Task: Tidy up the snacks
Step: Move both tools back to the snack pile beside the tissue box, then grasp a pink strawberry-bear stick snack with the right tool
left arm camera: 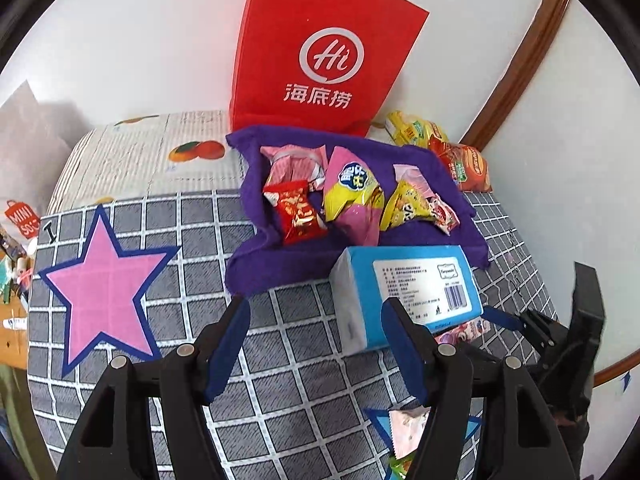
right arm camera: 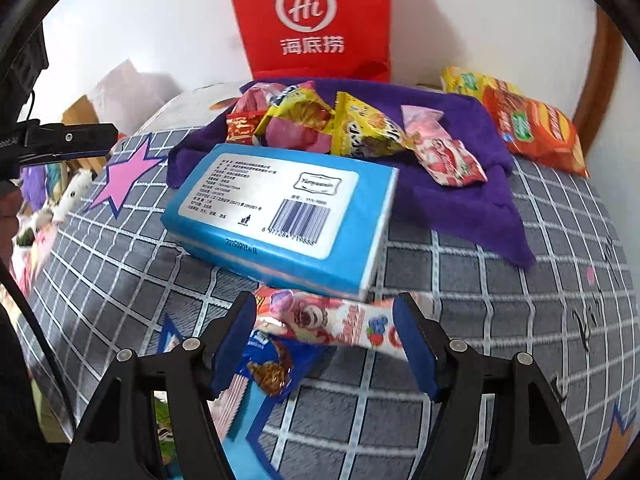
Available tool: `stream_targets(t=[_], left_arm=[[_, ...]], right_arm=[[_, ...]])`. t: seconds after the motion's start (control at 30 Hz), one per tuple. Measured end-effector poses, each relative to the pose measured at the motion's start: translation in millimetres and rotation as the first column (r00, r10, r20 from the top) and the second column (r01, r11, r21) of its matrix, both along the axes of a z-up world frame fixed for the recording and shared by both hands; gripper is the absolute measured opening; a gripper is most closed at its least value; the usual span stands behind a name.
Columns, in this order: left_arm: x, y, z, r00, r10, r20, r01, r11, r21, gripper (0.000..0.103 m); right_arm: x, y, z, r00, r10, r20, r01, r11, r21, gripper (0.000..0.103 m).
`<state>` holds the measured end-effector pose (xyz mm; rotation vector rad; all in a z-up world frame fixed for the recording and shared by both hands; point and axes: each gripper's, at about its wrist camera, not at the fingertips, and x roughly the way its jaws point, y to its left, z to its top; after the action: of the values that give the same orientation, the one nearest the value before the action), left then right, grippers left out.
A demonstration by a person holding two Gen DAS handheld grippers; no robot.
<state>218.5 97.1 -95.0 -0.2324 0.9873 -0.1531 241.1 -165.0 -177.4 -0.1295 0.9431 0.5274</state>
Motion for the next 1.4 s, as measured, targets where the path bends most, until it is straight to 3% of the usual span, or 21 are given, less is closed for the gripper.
stream_targets(t=[0.13, 0.37, 0.53, 0.7, 0.93, 1.2, 1.27, 1.37, 1.4], left_arm=[[-5.0, -3.9, -4.8, 1.000, -0.009, -0.013, 0.009, 1.000, -0.016, 0.066], [-12.8, -14.5, -9.5, 0.999, -0.024, -0.028, 0.023, 1.000, -0.021, 0.066], [-19.8, -17.7, -6.9, 0.999, -0.030, -0.021, 0.030, 0.999, -0.029, 0.066], [-21.6, -17.7, -9.0, 0.999, -0.031, -0.027, 0.030, 0.999, -0.029, 0.066], [-19.6, -13.7, -14.5, 0.999, -0.033, -0.040, 0.031, 0.999, -0.029, 0.066], [-14.4, -9.2, -22.5, 0.998, -0.031, -0.054, 0.028, 0.998, -0.052, 0.066], [-15.2, -10.0, -24.6, 0.998, -0.036, -0.055, 0.033, 0.998, -0.053, 0.066], [-16.4, -10.9, -27.5, 0.997, -0.044, -0.058, 0.040, 0.997, -0.060, 0.066], [-16.7, -11.6, -28.5, 0.997, -0.047, -0.060, 0.044, 0.997, -0.059, 0.066]], right_arm=[[11.1, 1.0, -15.9, 0.998, 0.012, -0.065, -0.013, 1.000, -0.013, 0.071], [-11.2, -14.2, -17.8, 0.986, 0.062, -0.155, -0.047, 0.994, 0.098, 0.071], [-31.0, -10.6, -3.9, 0.995, 0.066, -0.070, -0.063, 0.997, 0.052, 0.071], [-19.0, -4.1, 2.8, 0.997, 0.080, -0.019, -0.079, 0.994, 0.070, 0.071], [7.5, -0.8, -27.6, 0.989, 0.066, -0.130, -0.054, 0.994, 0.093, 0.071], [-12.4, 6.0, -29.2, 0.980, 0.106, -0.168, -0.096, 0.993, 0.066, 0.070], [-15.8, 6.9, -29.0, 0.981, 0.101, -0.166, -0.093, 0.994, 0.054, 0.068], [-16.0, 6.1, -29.9, 0.980, 0.090, -0.178, -0.078, 0.994, 0.075, 0.043], [-16.5, 4.9, -29.1, 0.981, 0.086, -0.176, -0.073, 0.994, 0.078, 0.027]])
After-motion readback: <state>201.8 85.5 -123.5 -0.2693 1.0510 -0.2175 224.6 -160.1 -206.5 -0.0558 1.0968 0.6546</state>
